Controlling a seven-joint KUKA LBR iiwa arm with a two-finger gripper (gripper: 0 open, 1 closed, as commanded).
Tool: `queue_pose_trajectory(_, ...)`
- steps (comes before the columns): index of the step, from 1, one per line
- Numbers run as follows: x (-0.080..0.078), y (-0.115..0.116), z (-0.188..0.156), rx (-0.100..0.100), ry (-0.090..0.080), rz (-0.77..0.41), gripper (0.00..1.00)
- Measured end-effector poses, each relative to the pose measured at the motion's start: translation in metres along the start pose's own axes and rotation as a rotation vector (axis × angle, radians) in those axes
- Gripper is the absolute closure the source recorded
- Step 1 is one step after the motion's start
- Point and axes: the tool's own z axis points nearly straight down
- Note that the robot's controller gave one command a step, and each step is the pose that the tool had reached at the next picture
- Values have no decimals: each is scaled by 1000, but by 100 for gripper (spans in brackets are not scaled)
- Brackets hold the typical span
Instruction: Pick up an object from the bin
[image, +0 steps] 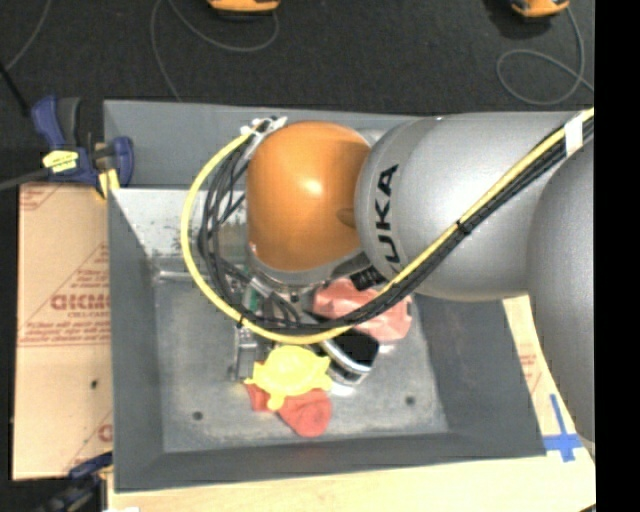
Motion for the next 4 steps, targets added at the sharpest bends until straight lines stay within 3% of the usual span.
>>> queue_pose_trajectory(1,-2,-1,-5,-2,-8,4,0)
queue_pose_trajectory(2,2,-7,20,-1,-13,-83,0)
queue_pose_trajectory(3,-2,-29,71,-2,-14,-139,0)
queue_pose_trajectory(4,-16,-63,105,-2,-8,-105,0)
